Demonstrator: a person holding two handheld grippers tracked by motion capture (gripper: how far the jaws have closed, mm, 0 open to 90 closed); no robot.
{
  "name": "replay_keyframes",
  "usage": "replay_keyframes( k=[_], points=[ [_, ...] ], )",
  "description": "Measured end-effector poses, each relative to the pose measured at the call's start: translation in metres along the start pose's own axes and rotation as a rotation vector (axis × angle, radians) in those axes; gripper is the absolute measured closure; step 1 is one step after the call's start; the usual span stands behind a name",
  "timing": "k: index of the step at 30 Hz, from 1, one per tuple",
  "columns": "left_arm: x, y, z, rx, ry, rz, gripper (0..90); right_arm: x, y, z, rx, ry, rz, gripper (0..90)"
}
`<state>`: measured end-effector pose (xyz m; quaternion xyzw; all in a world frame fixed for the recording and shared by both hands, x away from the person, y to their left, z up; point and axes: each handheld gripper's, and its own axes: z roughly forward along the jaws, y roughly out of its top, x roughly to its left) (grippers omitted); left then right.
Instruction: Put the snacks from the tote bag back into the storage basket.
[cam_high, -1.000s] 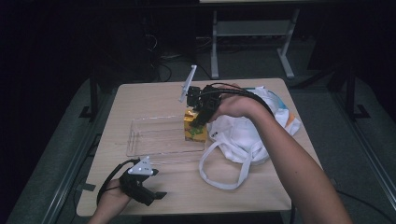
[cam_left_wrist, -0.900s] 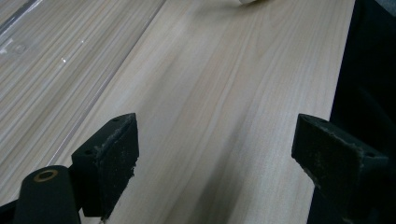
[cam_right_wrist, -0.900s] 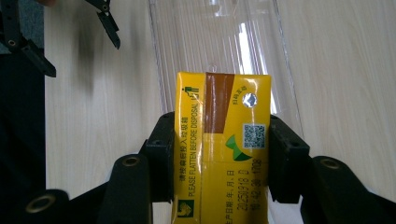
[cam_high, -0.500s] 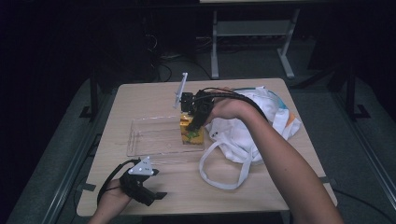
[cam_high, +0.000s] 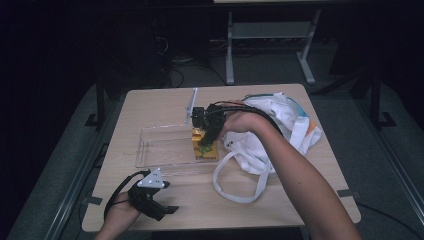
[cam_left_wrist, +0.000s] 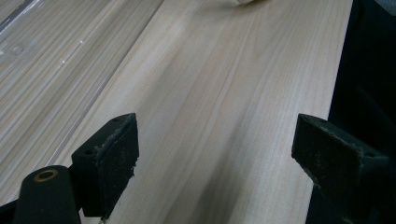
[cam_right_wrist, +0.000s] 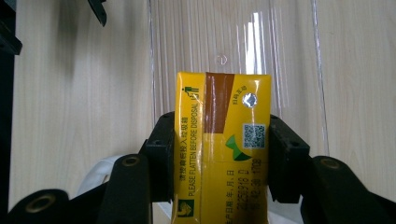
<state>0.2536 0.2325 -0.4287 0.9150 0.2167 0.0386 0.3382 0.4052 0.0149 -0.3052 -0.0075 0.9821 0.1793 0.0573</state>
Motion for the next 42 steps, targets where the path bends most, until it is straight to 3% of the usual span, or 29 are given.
replay_keyframes(
  k=[3,12,26,29,42],
  points=[
    [0.000,0.000,0.000,0.008,-0.002,0.013,14.5,0.001,-0.001,0.005,0.001,0.008,-0.011,51.9],
    [0.000,0.000,0.000,0.003,-0.001,0.002,14.5,0.005,-0.005,0.024,0.019,0.030,-0.022,51.8],
    [0.000,0.001,0.000,0.016,-0.002,0.017,14.5,0.010,-0.009,0.041,0.035,0.022,-0.072,51.6],
    [-0.001,0.000,0.001,0.006,-0.001,0.000,14.6,0.011,-0.010,0.043,0.046,0.023,-0.076,51.6],
    [-0.001,0.000,0.001,0.011,-0.008,0.002,14.5,0.013,-0.015,0.046,0.045,0.030,-0.074,50.9]
  ],
)
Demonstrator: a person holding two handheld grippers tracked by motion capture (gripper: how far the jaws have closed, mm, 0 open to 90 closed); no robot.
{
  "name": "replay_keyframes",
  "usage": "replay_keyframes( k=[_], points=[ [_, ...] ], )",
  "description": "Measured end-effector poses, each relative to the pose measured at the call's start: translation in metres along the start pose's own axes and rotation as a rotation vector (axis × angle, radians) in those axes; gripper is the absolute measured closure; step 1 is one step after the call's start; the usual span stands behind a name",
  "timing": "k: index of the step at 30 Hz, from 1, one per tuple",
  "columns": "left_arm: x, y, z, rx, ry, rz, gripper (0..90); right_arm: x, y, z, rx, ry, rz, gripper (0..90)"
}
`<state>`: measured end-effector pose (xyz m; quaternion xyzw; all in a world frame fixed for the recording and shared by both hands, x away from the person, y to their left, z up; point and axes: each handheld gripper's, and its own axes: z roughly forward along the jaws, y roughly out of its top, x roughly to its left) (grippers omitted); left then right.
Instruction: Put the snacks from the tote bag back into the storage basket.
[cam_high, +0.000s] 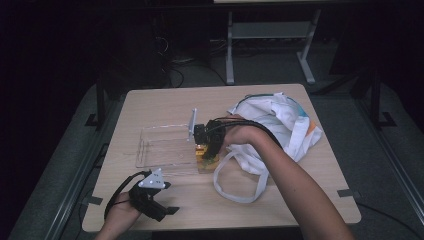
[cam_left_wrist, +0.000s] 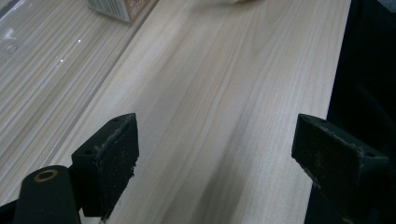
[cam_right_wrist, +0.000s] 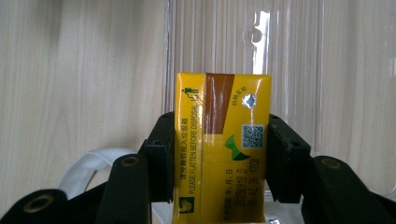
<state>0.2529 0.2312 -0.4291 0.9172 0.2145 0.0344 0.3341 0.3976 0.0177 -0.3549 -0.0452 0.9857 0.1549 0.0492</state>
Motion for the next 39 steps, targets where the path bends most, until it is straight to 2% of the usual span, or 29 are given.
replay_keyframes(
  k=[2,3,4,5,7,9,15,18,19,23,30,33,37,39],
  points=[
    [-0.001,0.000,0.000,-0.001,0.002,-0.003,14.6,-0.001,-0.001,-0.001,-0.017,0.010,0.029,47.7],
    [-0.001,0.000,0.000,0.000,0.001,-0.003,14.5,-0.001,-0.002,-0.002,-0.026,0.016,0.042,42.9],
    [-0.001,0.000,0.001,-0.006,0.002,-0.004,14.5,-0.001,-0.003,-0.003,-0.035,0.003,0.051,37.9],
    [0.000,0.000,0.000,0.004,0.000,0.006,14.5,-0.002,-0.004,-0.004,-0.038,-0.007,0.061,36.8],
    [0.000,0.000,0.001,-0.003,0.001,0.000,14.5,-0.004,-0.009,-0.008,-0.075,0.014,0.095,33.7],
    [0.002,0.000,-0.001,0.012,0.004,0.017,14.5,-0.005,-0.012,-0.013,-0.103,0.016,0.121,30.7],
    [0.002,0.001,0.000,0.005,0.005,0.004,14.5,-0.003,-0.031,-0.029,-0.187,0.008,0.207,17.8],
    [0.002,0.000,0.001,-0.006,0.004,-0.017,14.5,0.001,-0.040,-0.036,-0.212,-0.017,0.237,15.0],
    [0.003,0.001,0.001,0.005,0.007,-0.004,14.6,0.001,-0.043,-0.038,-0.220,-0.023,0.249,14.6],
    [0.003,0.000,0.000,0.003,0.011,0.004,14.6,0.004,-0.057,-0.046,-0.233,-0.064,0.291,13.7],
    [0.003,-0.001,0.001,-0.014,0.010,-0.016,14.5,0.012,-0.090,-0.056,-0.263,-0.144,0.408,13.6],
    [0.003,0.000,0.000,-0.003,0.009,-0.005,14.5,0.018,-0.105,-0.061,-0.284,-0.172,0.464,13.6],
    [0.003,0.000,0.001,-0.003,0.005,-0.006,14.5,0.028,-0.126,-0.066,-0.316,-0.204,0.516,13.6],
    [0.003,0.000,0.001,-0.002,0.006,-0.005,14.5,0.033,-0.136,-0.067,-0.337,-0.205,0.547,13.6]
  ],
)
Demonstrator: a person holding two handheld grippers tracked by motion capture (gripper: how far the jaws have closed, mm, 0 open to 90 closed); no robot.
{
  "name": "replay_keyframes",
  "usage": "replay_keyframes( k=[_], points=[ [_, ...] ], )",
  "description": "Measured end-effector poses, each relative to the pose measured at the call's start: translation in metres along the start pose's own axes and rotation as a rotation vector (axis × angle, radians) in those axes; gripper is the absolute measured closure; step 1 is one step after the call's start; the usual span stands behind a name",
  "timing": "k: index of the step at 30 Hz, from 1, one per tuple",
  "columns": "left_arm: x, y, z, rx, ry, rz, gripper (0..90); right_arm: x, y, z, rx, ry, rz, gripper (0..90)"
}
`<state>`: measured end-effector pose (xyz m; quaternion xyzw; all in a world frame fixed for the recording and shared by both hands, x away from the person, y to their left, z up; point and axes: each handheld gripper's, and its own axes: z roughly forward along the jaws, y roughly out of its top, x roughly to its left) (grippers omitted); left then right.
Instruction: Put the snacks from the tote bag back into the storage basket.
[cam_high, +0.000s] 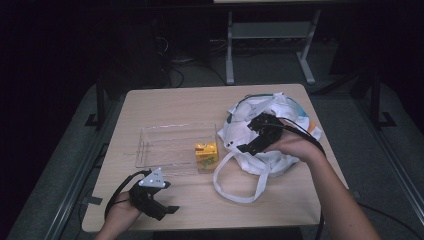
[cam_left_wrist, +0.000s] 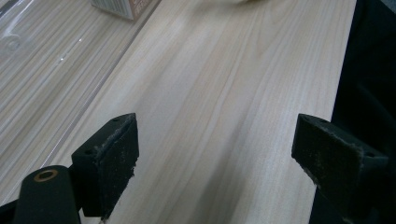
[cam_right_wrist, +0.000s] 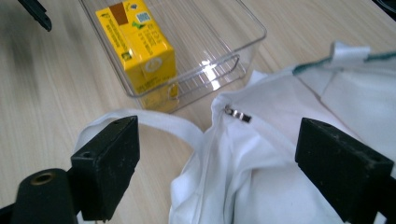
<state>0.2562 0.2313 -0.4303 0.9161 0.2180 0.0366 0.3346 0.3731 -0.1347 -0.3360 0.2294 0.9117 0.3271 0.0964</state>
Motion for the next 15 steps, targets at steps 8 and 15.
replay_keyframes(
  k=[8,15],
  points=[
    [0.000,0.000,0.000,0.002,0.006,0.001,14.6,-0.003,-0.045,-0.017,-0.058,-0.046,0.105,13.6],
    [-0.001,0.000,0.000,0.003,0.006,-0.003,14.5,0.002,-0.083,-0.029,-0.098,-0.079,0.163,13.6]
  ],
)
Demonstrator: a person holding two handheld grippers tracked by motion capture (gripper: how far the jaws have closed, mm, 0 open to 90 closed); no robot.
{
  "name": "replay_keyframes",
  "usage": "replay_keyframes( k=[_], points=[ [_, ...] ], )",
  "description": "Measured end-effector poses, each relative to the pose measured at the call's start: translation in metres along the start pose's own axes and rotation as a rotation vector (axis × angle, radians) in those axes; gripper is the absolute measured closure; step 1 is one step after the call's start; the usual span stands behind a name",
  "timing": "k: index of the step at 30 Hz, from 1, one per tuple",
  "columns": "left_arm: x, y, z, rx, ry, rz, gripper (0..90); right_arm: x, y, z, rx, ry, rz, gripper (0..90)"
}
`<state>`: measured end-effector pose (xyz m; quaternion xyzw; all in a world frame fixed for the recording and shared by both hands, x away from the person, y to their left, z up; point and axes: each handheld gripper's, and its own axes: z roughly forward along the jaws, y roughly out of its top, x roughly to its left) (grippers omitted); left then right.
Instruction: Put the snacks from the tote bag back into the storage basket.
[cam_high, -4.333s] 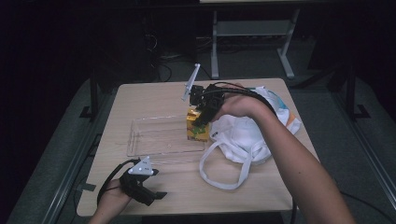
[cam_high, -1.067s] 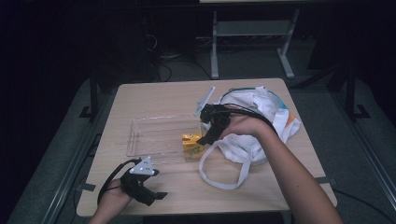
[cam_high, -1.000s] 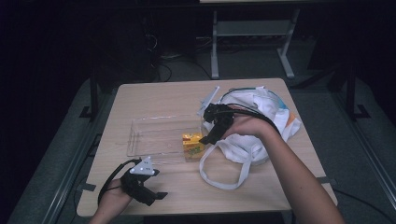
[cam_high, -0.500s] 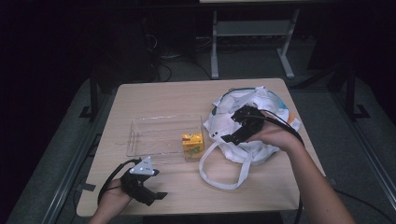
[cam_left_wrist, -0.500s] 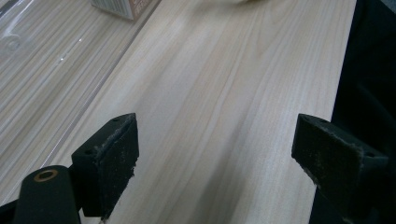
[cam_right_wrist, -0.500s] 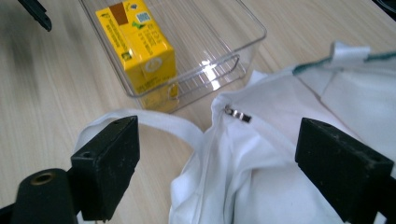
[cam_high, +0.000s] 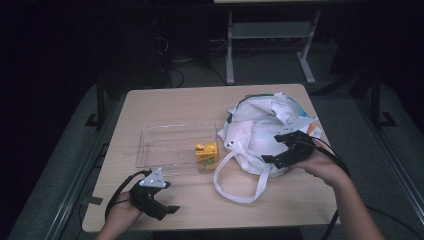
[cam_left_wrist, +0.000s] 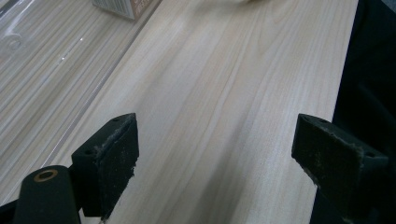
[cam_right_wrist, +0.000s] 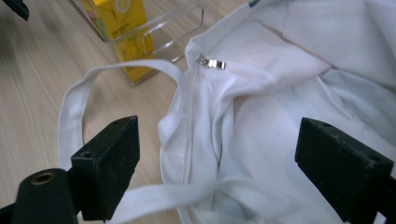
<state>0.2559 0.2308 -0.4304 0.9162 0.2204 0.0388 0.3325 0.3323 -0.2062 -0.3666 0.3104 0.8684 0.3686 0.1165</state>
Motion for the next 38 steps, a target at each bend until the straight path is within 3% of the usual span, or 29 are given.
replay_keyframes(
  k=[10,16,27,32,38],
  points=[
    [-0.001,-0.001,0.000,-0.012,0.001,-0.004,14.6,0.001,-0.049,-0.011,0.007,-0.081,0.076,13.7],
    [0.000,-0.001,-0.001,-0.011,0.004,-0.001,14.6,0.000,-0.072,-0.018,-0.019,-0.129,0.118,13.9],
    [0.000,-0.001,-0.002,0.000,0.011,0.009,14.5,0.003,-0.113,-0.020,-0.011,-0.177,0.206,13.9],
    [0.001,-0.001,-0.002,0.008,0.015,0.015,14.6,-0.004,-0.122,-0.020,0.003,-0.175,0.224,13.9],
    [-0.001,-0.001,-0.001,0.002,0.016,0.007,14.5,-0.007,-0.124,-0.017,0.000,-0.171,0.212,13.8]
  ],
)
